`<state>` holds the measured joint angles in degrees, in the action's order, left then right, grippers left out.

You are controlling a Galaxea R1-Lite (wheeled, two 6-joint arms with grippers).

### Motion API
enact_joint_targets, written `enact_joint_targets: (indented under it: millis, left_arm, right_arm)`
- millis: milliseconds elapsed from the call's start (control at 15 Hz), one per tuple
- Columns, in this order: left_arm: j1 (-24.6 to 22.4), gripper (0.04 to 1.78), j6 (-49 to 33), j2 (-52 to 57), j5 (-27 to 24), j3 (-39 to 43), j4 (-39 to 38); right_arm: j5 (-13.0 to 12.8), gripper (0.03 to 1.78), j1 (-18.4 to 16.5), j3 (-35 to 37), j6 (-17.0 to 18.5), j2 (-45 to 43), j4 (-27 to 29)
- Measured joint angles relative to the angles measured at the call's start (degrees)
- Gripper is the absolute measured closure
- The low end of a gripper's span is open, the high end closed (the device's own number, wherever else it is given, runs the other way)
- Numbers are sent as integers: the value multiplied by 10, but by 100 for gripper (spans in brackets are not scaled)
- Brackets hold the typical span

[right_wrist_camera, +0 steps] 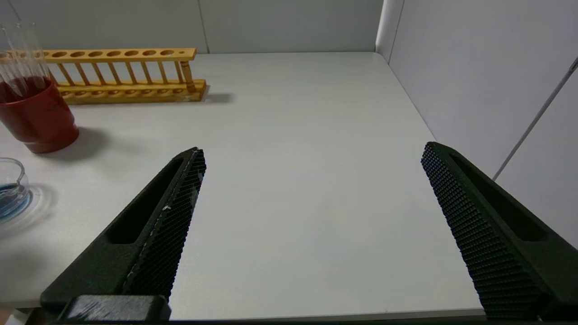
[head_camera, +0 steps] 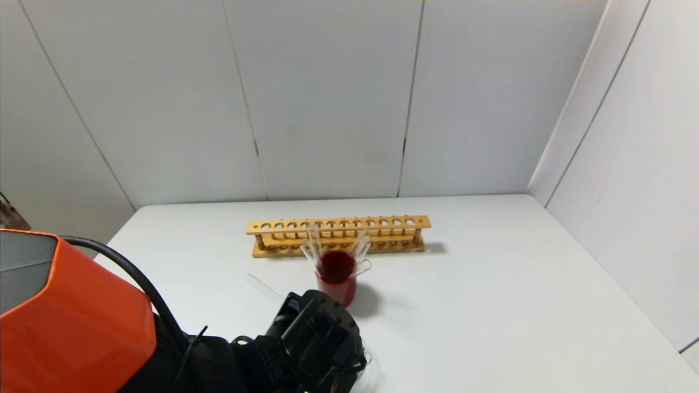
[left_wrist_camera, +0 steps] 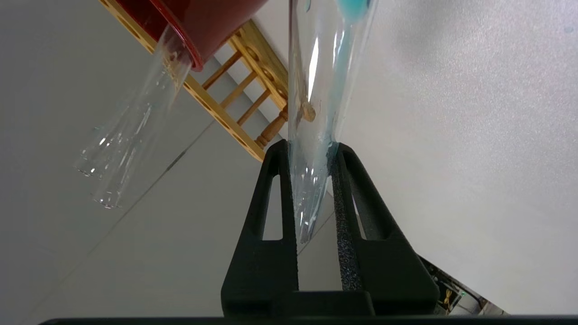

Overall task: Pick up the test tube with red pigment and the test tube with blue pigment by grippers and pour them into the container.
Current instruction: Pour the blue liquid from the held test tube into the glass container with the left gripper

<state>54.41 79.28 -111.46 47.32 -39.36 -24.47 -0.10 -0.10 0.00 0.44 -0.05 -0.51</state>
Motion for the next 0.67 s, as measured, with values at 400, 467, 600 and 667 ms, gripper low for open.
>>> enact_joint_targets:
  millis: [400,467,600,667]
  left_arm:
    - [20,152,11,-14,15,-15,0]
    - [22,152,12,-15,19,-15,1]
    - [25,152,15,-19,23,-15,1]
    - [26,152,17,-21,23,-15,1]
  right_arm:
    - [0,7,0,0,0,0,0]
    - [0,7,0,0,0,0,0]
    - [0,7,0,0,0,0,0]
    - [0,7,0,0,0,0,0]
